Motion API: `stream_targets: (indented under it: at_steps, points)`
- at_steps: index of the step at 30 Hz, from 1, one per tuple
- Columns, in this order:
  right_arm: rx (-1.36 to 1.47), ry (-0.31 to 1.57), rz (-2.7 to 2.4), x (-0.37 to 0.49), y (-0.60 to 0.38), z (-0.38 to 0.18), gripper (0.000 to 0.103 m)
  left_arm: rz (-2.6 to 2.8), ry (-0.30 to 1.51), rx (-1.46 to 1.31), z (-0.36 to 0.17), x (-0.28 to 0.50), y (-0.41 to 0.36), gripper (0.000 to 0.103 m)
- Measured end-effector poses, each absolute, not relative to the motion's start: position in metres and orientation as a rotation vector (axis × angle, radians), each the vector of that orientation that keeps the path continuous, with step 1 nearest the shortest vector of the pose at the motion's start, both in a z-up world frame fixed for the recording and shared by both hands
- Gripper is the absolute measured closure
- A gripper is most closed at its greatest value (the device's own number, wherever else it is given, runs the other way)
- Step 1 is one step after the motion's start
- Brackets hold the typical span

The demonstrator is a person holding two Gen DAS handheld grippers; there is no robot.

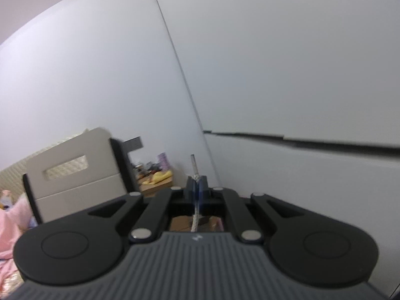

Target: Lace up shoes with both hands

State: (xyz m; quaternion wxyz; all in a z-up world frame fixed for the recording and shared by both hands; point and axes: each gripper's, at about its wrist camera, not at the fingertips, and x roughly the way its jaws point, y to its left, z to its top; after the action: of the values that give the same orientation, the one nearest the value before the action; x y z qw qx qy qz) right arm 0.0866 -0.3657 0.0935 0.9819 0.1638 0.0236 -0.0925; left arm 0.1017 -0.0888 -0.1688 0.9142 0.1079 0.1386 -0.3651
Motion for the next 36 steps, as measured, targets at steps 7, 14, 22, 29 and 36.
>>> stream_targets:
  at_steps: [7,14,22,29,36]
  points:
    - [0.131,0.087,-0.148,0.109,-0.356,0.102,0.100,-0.692,0.291,0.213,-0.167,0.103,-0.075,0.035]
    - [-0.190,0.238,0.121,0.121,-0.270,0.034,0.100,-0.536,0.324,0.174,-0.165,0.114,-0.047,0.035]
    - [-0.399,0.464,0.438,0.149,-0.184,-0.051,0.100,-0.461,0.425,0.162,-0.179,0.130,-0.029,0.039]
    - [-0.509,0.626,0.599,0.168,-0.153,-0.099,0.100,-0.472,0.510,0.164,-0.193,0.146,-0.026,0.064]
    - [-0.565,0.735,0.699,0.187,-0.137,-0.122,0.100,-0.498,0.567,-0.034,-0.190,0.156,-0.005,0.085]
